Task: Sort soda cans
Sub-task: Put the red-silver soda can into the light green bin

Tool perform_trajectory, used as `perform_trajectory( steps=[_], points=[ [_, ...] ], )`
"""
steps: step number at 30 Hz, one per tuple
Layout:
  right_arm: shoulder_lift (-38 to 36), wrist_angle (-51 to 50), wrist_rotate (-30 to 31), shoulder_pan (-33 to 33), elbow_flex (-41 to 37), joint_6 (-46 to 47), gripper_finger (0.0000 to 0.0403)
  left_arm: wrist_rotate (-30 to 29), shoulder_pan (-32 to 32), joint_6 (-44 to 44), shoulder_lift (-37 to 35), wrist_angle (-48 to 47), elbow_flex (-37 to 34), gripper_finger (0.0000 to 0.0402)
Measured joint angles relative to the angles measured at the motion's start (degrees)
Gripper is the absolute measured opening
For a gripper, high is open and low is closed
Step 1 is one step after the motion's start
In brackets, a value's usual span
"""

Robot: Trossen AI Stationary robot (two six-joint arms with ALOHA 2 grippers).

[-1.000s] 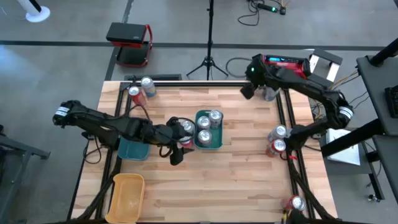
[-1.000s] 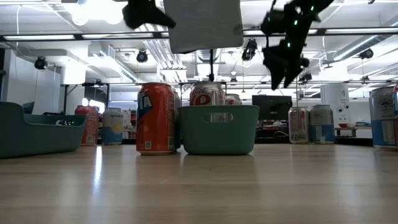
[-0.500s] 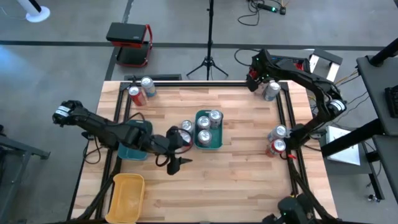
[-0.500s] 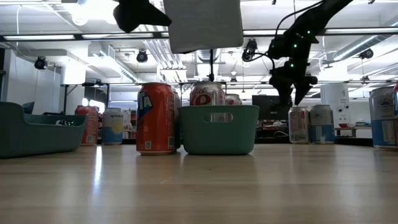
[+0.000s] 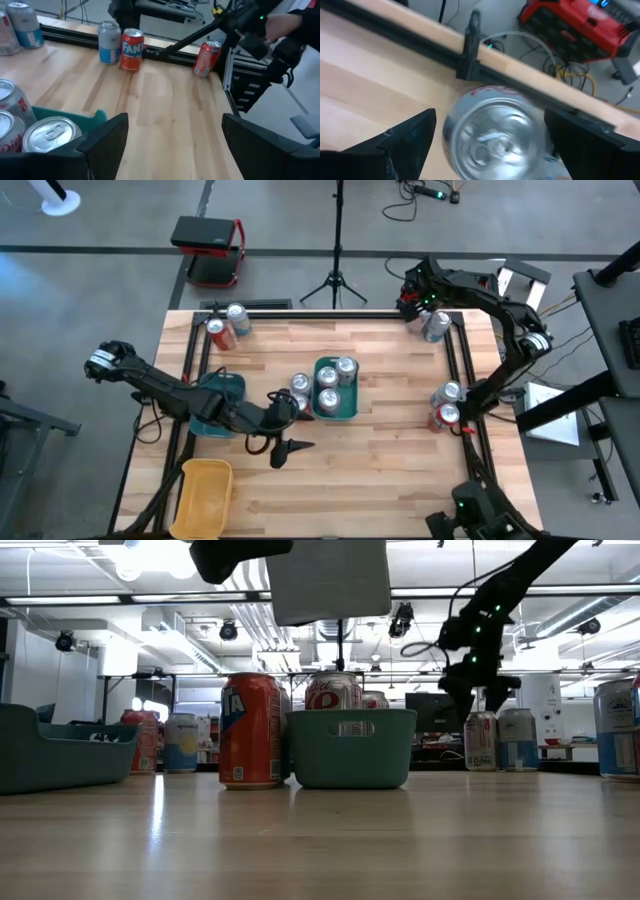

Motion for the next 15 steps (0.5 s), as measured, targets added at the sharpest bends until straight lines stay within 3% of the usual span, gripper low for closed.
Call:
perform_trajectory(
  steps=[3,10,15],
  points=[
    [1.6,0.0,-0.1,0.0,0.0,1.2,0.0368,-0.4,-0.3,-0.6,0.0,1.8,-1.0,0.0306],
    [3.6,-0.2,-0.1,0.0,0.0,2.2,0.0368,-0.5,-0.9,0.6,0.6,20.6,-7.9,0.0306],
    [3.5,-0.2,0.0,0.0,0.0,2.2,0.0341,-0.6,-0.8,-0.3,0.6,28.2,-12.3,0.0306]
  ],
)
